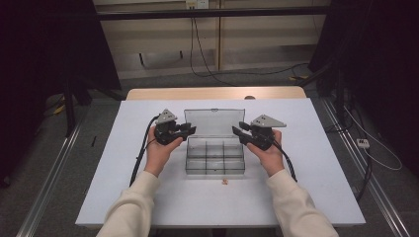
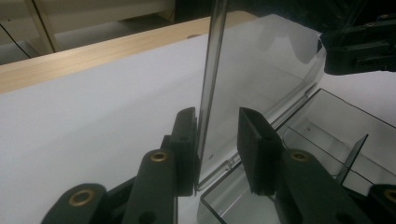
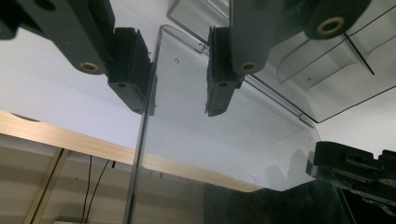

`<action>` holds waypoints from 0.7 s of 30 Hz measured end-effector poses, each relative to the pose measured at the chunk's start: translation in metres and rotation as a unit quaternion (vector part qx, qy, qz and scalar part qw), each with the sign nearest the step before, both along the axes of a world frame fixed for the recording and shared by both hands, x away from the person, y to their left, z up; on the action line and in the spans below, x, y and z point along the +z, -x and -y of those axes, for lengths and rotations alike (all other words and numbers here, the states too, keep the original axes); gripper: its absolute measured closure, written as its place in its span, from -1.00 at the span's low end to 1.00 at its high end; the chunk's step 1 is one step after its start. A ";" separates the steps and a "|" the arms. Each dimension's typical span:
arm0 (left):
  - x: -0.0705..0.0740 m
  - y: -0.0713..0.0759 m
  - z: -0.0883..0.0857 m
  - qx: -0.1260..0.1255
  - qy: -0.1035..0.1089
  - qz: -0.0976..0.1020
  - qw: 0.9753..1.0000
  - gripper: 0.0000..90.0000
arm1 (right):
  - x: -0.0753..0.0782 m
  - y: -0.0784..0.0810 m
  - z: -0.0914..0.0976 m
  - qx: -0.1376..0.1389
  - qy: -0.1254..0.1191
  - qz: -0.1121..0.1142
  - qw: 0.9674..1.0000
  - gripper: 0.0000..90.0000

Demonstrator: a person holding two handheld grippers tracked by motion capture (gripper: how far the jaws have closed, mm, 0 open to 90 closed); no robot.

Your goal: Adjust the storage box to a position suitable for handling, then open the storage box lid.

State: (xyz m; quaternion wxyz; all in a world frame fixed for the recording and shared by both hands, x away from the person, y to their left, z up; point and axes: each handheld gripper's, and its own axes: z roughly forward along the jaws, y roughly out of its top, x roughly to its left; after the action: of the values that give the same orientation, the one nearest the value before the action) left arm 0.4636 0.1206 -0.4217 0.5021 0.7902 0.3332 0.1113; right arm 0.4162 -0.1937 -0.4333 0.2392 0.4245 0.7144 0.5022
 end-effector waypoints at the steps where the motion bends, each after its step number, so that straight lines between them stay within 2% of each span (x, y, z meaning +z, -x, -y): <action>1: 0.000 0.000 0.000 0.000 0.001 0.000 1.000 0.53 | 0.000 -0.001 0.000 0.001 0.000 -0.001 1.000 0.41; 21: -0.002 -0.006 0.000 0.007 0.008 -0.010 1.000 0.54 | -0.002 -0.005 0.000 -0.007 -0.008 -0.007 1.000 0.41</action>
State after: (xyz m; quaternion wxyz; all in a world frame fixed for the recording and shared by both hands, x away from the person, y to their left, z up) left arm 0.4697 0.1202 -0.4239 0.5047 0.7846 0.3447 0.1043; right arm 0.4214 -0.1940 -0.4354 0.2345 0.4351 0.7086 0.5035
